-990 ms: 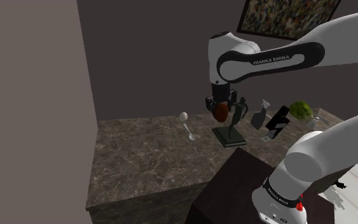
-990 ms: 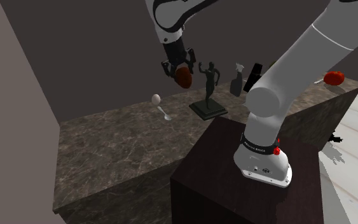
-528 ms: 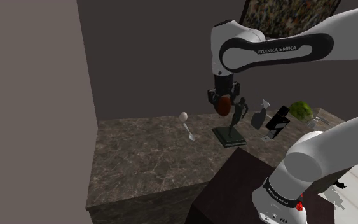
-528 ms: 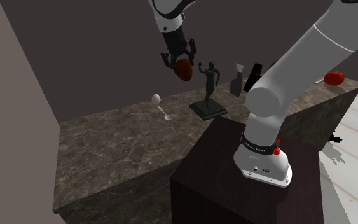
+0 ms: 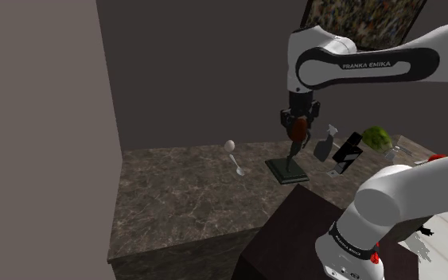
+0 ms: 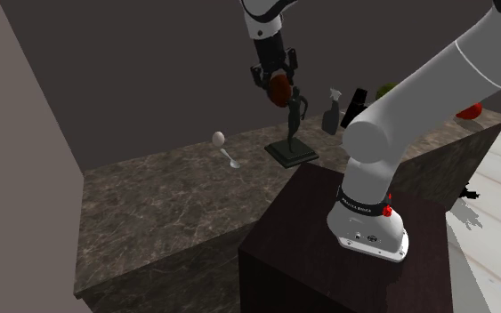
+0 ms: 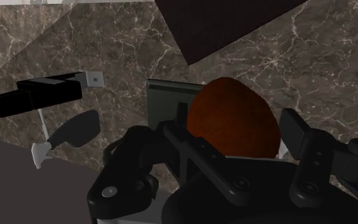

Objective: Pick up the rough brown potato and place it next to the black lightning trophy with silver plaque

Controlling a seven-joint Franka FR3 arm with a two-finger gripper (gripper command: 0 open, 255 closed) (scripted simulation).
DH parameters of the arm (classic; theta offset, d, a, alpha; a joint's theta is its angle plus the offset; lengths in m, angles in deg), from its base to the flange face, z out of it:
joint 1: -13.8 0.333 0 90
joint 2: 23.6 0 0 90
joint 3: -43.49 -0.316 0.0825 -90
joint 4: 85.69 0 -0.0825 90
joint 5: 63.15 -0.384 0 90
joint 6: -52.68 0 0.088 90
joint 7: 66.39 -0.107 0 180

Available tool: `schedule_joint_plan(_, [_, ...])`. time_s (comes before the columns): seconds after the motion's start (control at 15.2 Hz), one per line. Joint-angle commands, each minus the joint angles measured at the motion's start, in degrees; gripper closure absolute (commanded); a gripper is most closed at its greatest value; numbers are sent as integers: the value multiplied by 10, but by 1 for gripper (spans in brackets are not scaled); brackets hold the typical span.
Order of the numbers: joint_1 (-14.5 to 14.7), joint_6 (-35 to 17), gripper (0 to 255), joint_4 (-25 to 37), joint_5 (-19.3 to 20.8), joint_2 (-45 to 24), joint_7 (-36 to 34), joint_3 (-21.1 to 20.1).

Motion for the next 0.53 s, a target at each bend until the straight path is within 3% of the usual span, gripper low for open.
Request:
schedule_joint_plan(0.0, [-12,-5,255,-16,18,18,29,24])
schedule_joint_plan(0.46, [-58,-21,255,-56,86,70,122,108])
